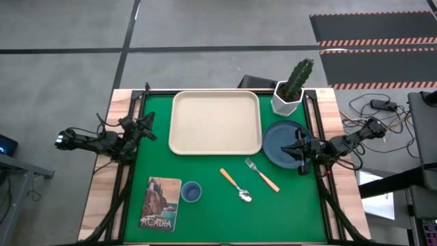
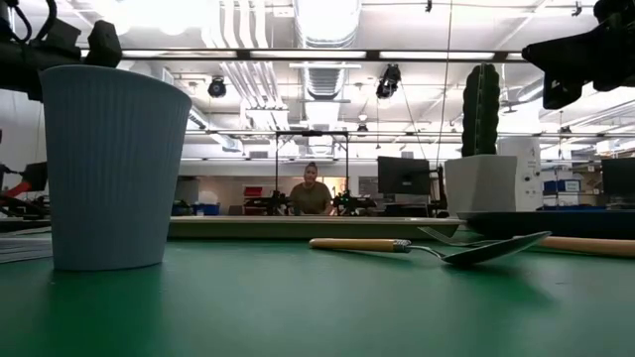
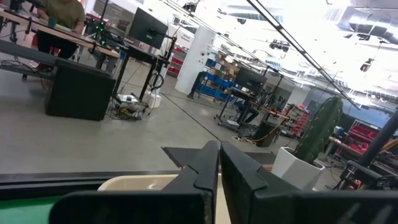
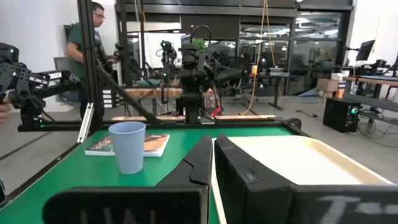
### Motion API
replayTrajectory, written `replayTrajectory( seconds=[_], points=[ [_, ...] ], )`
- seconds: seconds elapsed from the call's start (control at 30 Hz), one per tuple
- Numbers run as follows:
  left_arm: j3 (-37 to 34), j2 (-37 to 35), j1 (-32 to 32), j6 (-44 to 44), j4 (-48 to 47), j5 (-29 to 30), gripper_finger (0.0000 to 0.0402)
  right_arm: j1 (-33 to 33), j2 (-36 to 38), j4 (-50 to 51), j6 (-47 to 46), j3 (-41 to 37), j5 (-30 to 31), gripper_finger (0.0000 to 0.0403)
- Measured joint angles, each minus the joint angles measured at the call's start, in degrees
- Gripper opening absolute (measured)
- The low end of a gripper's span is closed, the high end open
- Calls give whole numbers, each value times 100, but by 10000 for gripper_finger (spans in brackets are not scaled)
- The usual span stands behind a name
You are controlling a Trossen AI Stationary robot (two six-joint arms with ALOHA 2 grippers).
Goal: Pick and place plate/cup/fork/spoon on tray
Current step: Put the blue plate on the white tray
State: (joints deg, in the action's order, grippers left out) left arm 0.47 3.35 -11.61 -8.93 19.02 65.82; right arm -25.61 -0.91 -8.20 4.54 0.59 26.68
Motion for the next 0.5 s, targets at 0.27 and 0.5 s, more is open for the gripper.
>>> replayTrajectory(
  seconds=[0.27, 0.5],
  points=[
    [21, 0, -1, -1134, 14, -1336, 0, 0, -6, -973, -86, -1, 9, 9],
    [72, 43, -1, -324, 644, -2703, 0, 2, -344, -1384, -28, 77, 44, 9]
  ],
)
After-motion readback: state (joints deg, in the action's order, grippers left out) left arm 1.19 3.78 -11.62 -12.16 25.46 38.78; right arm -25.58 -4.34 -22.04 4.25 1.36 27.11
